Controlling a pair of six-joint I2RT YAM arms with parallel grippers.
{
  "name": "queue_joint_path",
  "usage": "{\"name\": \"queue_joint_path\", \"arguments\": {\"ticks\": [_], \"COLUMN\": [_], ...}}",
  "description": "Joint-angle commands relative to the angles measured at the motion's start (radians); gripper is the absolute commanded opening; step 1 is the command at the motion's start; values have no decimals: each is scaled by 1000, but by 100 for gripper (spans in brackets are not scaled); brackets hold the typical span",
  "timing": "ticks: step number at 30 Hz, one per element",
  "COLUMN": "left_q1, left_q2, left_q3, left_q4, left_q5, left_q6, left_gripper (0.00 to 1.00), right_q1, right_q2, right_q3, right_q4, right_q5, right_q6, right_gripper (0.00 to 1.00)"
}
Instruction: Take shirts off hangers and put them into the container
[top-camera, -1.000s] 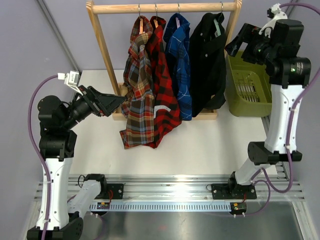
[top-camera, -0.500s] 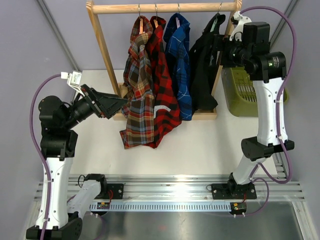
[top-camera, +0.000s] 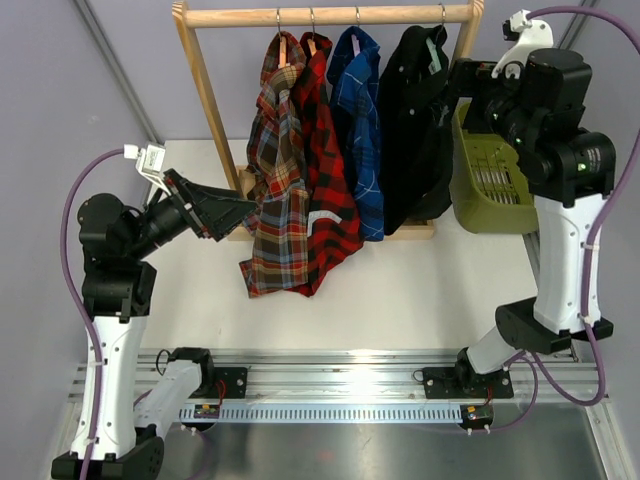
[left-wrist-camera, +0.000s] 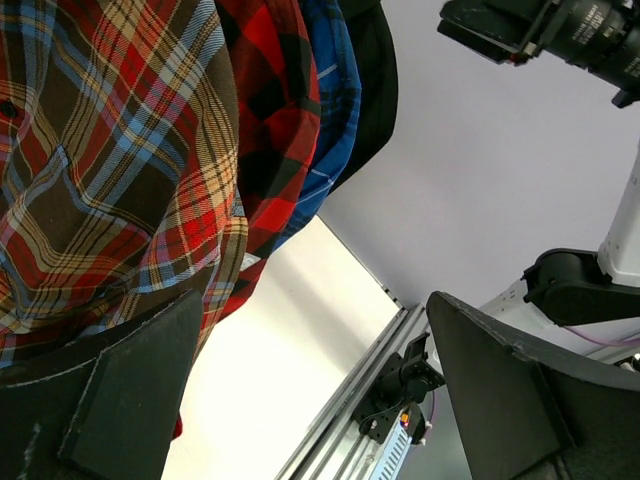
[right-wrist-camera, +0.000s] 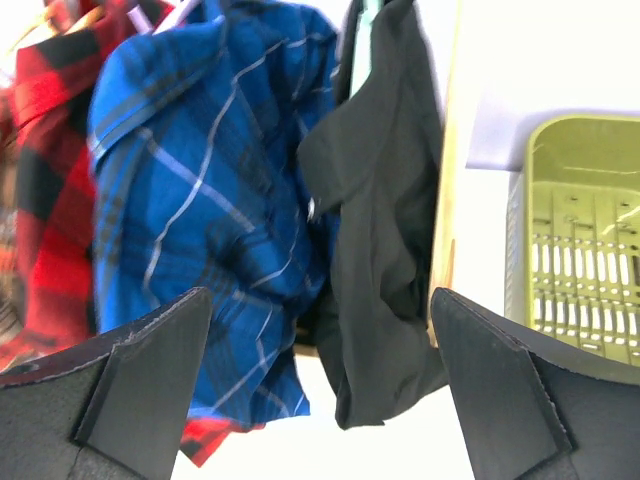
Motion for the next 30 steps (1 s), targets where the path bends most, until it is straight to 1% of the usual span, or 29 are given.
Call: {"name": "queue_joint_path", "arguments": {"ticks": [1, 5, 6, 7, 9, 10, 12, 13, 15, 22, 24, 27, 28, 30], "left_q1": [-4, -4, -4, -4, -4, -4, -4, -4, -5, -7, -7, -7, -7, -7], "left_q2": [-21, -33, -33, -33, -33, -33, -36, -35, -35, -42, -45, -55, -58, -61], "left_q3": [-2, 2, 4, 4, 2, 1, -5, -7, -15, -35, -35, -39, -39, -44], "left_q4": [42, 23, 19, 13, 8, 5, 5, 5, 11, 29, 35, 35, 35, 37], "left_q5": [32, 26, 26, 26, 22, 22, 23, 22, 23, 25, 26, 23, 19, 14], "left_q6": [-6, 8, 14, 18, 26, 26, 28, 28, 23, 5, -1, -2, -2, -2], "left_gripper": [99, 99, 99, 99, 99, 99, 99, 99, 99, 99, 99, 99, 99, 99], "right_q1": [5, 5, 5, 5, 5, 5, 7, 7, 11, 14, 16, 16, 17, 17], "right_q2": [98, 182, 208, 219, 236, 238, 232, 224, 193, 97, 49, -23, -44, -90], "right_q3": [25, 58, 65, 82, 91, 99, 98, 93, 72, -1, -68, -163, -189, -247], "right_q4": [28, 28, 29, 31, 38, 40, 43, 46, 60, 135, 202, 310, 369, 413], "right_q5": [104, 181, 177, 169, 156, 152, 159, 168, 192, 169, 145, 50, 33, 4], "right_q6": [-1, -2, 2, 4, 12, 16, 22, 24, 22, -7, -28, -56, -63, -86], "right_gripper": [99, 97, 94, 85, 71, 54, 35, 18, 0, 0, 0, 0, 0, 0]}}
